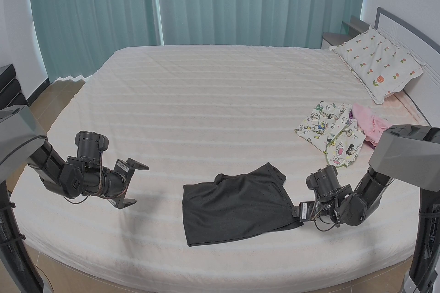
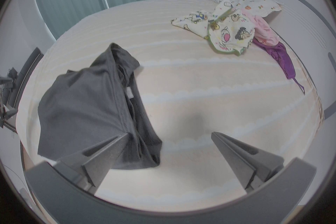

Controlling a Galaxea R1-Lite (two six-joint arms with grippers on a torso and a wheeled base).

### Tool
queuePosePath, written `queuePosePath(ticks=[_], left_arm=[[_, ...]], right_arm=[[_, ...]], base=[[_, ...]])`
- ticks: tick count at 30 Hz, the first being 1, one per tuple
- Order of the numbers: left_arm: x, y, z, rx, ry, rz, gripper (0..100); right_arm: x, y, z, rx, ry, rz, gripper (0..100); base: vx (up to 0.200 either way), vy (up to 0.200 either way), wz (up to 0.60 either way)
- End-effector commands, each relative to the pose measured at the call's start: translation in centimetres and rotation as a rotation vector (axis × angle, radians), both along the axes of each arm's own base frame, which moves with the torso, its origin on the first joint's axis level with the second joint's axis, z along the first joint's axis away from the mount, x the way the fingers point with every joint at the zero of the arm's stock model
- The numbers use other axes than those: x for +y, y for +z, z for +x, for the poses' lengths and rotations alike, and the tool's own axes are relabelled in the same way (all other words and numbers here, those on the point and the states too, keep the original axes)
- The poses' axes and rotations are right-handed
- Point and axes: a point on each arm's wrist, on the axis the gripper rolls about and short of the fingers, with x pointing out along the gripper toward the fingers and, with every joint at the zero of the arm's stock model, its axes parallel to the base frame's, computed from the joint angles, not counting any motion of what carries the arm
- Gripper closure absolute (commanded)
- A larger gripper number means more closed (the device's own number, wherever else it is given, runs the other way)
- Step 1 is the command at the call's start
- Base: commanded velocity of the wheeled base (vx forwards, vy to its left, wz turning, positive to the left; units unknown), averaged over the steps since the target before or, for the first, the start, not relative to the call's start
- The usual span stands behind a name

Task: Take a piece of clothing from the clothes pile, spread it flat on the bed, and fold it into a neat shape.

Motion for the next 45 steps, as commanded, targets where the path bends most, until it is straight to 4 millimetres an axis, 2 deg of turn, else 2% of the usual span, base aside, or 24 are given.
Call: queuePosePath(ticks=[1, 3, 6, 7, 8, 11, 15, 19, 21, 22, 25, 31, 37, 38, 45], left_arm=[[0.0, -0.1, 0.0, 0.002, -0.001, 0.0, 0], [0.0, -0.1, 0.0, 0.002, 0.0, 0.0, 0], [0.0, -0.1, 0.0, 0.002, 0.001, 0.001, 0], [0.0, -0.1, 0.0, 0.002, 0.001, 0.001, 0], [0.0, -0.1, 0.0, 0.003, 0.001, 0.001, 0], [0.0, -0.2, 0.0, 0.006, 0.0, 0.001, 0], [0.0, -0.2, 0.0, 0.008, 0.003, 0.001, 0], [0.0, -0.3, 0.0, 0.009, 0.006, 0.006, 0], [0.0, -0.3, 0.0, 0.009, 0.006, 0.006, 0], [0.0, -0.3, -0.1, 0.012, 0.006, 0.006, 0], [0.0, -0.3, -0.1, 0.012, 0.006, 0.009, 0], [0.0, -0.3, -0.1, 0.012, 0.006, 0.009, 0], [0.0, -0.3, -0.1, 0.012, 0.006, 0.009, 0], [0.0, -0.3, -0.1, 0.012, 0.006, 0.009, 0], [-0.1, -0.4, -0.1, 0.012, 0.005, 0.011, 0]], right_arm=[[-1.3, 1.0, -0.7, 0.004, -0.016, 0.0, 0], [-1.6, 1.1, -0.6, 0.0, -0.024, 0.001, 0], [-2.4, 3.0, 0.2, -0.053, -0.028, 0.051, 0], [-2.4, 3.0, 0.2, -0.053, -0.028, 0.051, 0], [-2.1, 4.2, 0.9, -0.08, 0.015, 0.147, 0], [-1.1, 4.7, 2.2, -0.088, 0.052, 0.28, 0], [0.4, 4.4, 5.3, -0.118, 0.03, 0.39, 0], [2.2, 3.2, 8.5, -0.139, 0.041, 0.47, 0], [2.3, 3.1, 8.8, -0.143, 0.042, 0.473, 0], [2.9, 2.1, 9.5, -0.133, 0.054, 0.482, 0], [3.7, 1.2, 10.4, -0.107, 0.069, 0.486, 0], [4.4, 1.1, 11.7, -0.119, 0.078, 0.501, 0], [5.2, 0.2, 12.6, -0.088, 0.081, 0.495, 0], [5.1, 0.2, 12.7, -0.087, 0.079, 0.494, 100], [4.2, 0.6, 13.7, -0.105, 0.036, 0.503, 100]], base=[[0.0, 0.0, 0.0], [0.0, 0.0, 0.0], [0.0, 0.0, 0.0], [0.0, 0.0, 0.0], [0.0, 0.0, 0.0], [0.0, 0.0, 0.0], [0.0, 0.0, 0.0], [0.0, 0.0, 0.0], [0.0, 0.0, 0.0], [0.0, 0.0, 0.0], [0.0, 0.0, 0.0], [0.0, 0.0, 0.0], [0.0, 0.0, 0.0], [0.0, 0.0, 0.0], [0.0, 0.0, 0.0]])
